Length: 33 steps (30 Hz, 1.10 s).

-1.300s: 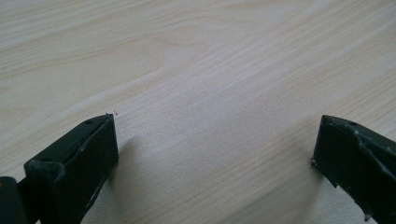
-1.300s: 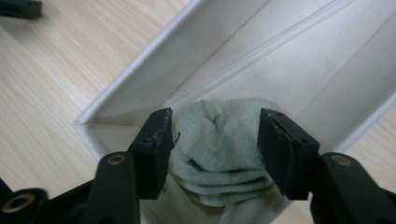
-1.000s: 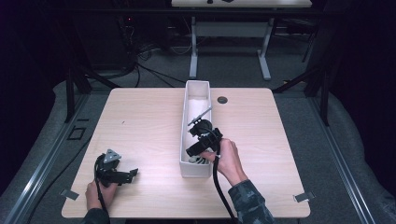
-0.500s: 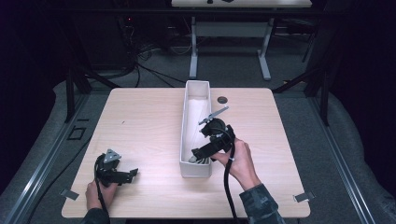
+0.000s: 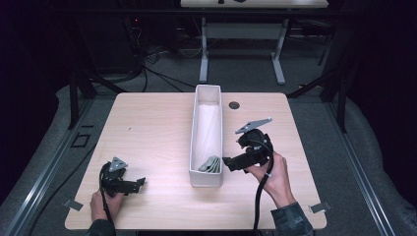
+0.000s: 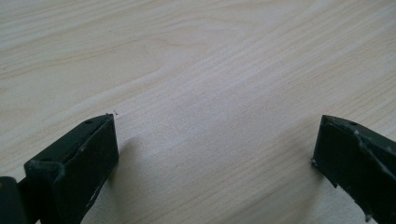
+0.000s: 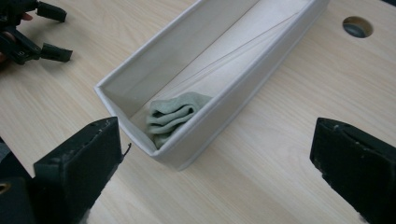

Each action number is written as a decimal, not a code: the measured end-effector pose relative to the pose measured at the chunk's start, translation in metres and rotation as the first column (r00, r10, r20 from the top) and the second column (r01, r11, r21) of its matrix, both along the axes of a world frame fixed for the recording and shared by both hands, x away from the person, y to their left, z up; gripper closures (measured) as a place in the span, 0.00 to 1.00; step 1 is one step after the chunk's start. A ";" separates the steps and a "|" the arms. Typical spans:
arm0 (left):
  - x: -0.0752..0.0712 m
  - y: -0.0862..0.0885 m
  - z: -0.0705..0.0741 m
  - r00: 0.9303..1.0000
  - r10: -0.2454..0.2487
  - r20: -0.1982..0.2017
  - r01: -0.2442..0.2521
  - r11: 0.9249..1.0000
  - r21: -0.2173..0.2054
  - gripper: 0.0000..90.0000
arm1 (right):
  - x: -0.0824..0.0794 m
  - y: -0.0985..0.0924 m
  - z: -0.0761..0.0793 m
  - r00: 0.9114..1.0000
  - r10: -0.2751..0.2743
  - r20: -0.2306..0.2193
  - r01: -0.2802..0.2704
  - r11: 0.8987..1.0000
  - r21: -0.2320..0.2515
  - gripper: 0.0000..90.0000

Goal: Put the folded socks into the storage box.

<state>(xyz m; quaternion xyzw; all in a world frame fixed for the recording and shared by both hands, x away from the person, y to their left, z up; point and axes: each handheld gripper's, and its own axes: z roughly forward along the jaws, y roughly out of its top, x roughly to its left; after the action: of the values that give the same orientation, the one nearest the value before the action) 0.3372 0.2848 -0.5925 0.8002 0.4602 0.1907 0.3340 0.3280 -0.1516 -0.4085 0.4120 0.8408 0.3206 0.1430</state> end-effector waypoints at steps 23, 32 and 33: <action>0.000 0.000 0.000 1.000 -0.002 -0.001 0.002 1.000 -0.002 0.00 | -0.025 -0.089 -0.050 0.979 -0.197 0.051 0.194 0.980 0.053 0.02; -0.001 0.000 0.000 1.000 -0.002 -0.001 0.002 1.000 -0.002 0.00 | -0.029 -0.120 -0.085 0.967 -0.256 -0.004 0.255 0.964 0.074 0.00; -0.001 0.000 0.000 1.000 -0.002 -0.001 0.002 1.000 -0.002 0.00 | -0.029 -0.122 -0.090 0.957 -0.290 0.006 0.289 0.956 0.046 0.00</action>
<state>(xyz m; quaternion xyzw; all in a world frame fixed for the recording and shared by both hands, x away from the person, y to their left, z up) 0.3367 0.2849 -0.5925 0.8005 0.4599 0.1895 0.3344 0.2987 -0.2732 -0.4985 0.5316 0.7631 0.3178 0.1846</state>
